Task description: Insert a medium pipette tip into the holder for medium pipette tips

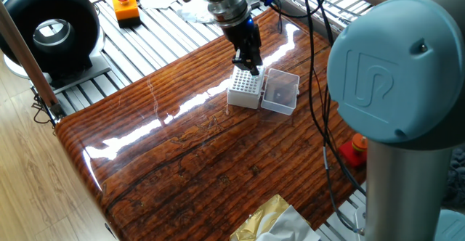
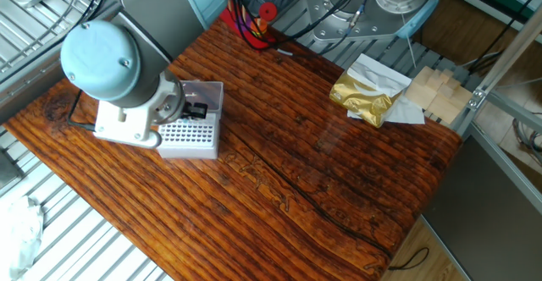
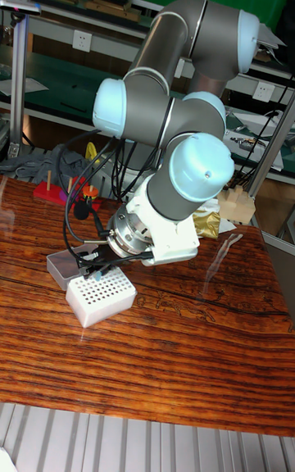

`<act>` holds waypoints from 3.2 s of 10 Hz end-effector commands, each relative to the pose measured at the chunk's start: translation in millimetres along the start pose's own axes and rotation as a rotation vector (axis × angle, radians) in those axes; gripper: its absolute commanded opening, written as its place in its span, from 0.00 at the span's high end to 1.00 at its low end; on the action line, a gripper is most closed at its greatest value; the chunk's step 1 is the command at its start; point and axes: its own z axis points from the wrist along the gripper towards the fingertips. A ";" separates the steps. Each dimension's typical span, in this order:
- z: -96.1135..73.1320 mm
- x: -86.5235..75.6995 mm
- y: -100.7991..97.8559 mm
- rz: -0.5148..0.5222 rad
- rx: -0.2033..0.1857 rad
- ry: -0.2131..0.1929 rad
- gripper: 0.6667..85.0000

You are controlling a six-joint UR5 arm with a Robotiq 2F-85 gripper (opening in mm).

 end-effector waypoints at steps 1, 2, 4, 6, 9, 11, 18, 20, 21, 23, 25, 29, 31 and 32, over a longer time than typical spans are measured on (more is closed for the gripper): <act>-6.3 -1.3 8.5 -0.003 -0.047 -0.032 0.53; -8.1 1.2 10.5 -0.005 -0.058 -0.029 0.51; -17.4 -1.1 24.5 -0.003 -0.113 -0.058 0.46; -31.4 7.8 11.9 -0.030 -0.062 -0.045 0.45; -46.2 -26.0 3.1 -0.092 -0.016 -0.202 0.45; -56.4 -45.0 5.1 -0.071 -0.026 -0.285 0.45; -101.0 -63.6 21.9 -0.004 -0.070 -0.361 0.47; -103.7 -52.5 20.6 0.017 -0.064 -0.355 0.49; -102.3 -48.6 20.8 0.027 -0.068 -0.358 0.50; -102.7 -47.9 27.6 0.082 -0.107 -0.372 0.55; -105.5 -49.7 27.3 0.158 -0.115 -0.381 0.79; -111.0 -48.6 24.4 0.255 -0.115 -0.393 1.00; -115.5 -60.6 11.3 0.282 -0.072 -0.443 1.00; -122.4 -74.3 4.7 0.303 -0.057 -0.500 1.00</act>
